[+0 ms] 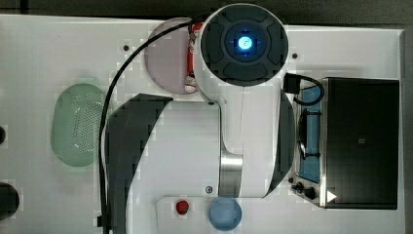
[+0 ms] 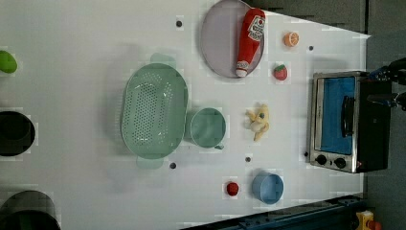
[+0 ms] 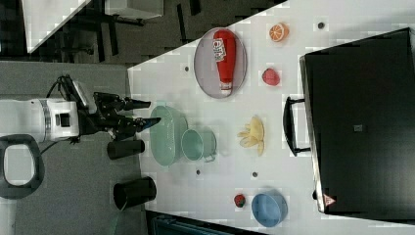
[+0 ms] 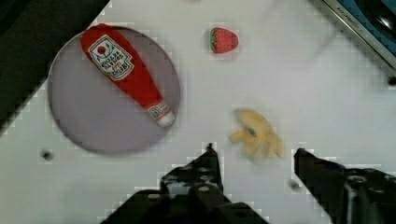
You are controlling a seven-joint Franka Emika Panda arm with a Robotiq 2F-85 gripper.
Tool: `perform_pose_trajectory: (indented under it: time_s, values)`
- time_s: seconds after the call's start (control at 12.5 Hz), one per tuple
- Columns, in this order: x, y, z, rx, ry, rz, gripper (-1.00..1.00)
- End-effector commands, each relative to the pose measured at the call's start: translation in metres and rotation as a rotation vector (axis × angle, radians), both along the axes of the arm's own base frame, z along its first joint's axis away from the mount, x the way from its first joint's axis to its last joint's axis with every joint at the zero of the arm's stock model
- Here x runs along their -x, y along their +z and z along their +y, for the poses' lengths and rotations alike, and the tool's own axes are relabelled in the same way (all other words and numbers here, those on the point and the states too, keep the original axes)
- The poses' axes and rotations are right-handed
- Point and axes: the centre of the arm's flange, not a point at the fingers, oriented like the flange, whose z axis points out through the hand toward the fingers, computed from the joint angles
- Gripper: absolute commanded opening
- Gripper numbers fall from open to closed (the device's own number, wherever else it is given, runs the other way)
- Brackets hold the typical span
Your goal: Pick Banana and place it in mug.
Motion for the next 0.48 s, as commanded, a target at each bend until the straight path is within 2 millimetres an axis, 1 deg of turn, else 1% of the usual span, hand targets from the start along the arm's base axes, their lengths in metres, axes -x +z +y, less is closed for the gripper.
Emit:
perform_pose_trajectory:
  time_s: [0.08, 0.16, 0.24, 0.32, 0.48]
  values:
    - [0.144, 0.071, -0.021, -0.035, 0.071, 0.061, 0.56]
    - [0.144, 0.065, -0.020, -0.036, 0.072, 0.076, 0.93]
    - [0.141, 0.052, -0.020, -0.037, 0.072, 0.099, 1.00]
    - [0.137, 0.040, -0.020, -0.038, 0.072, 0.111, 1.00]
    - [0.117, 0.001, -0.020, -0.034, 0.073, 0.094, 1.00]
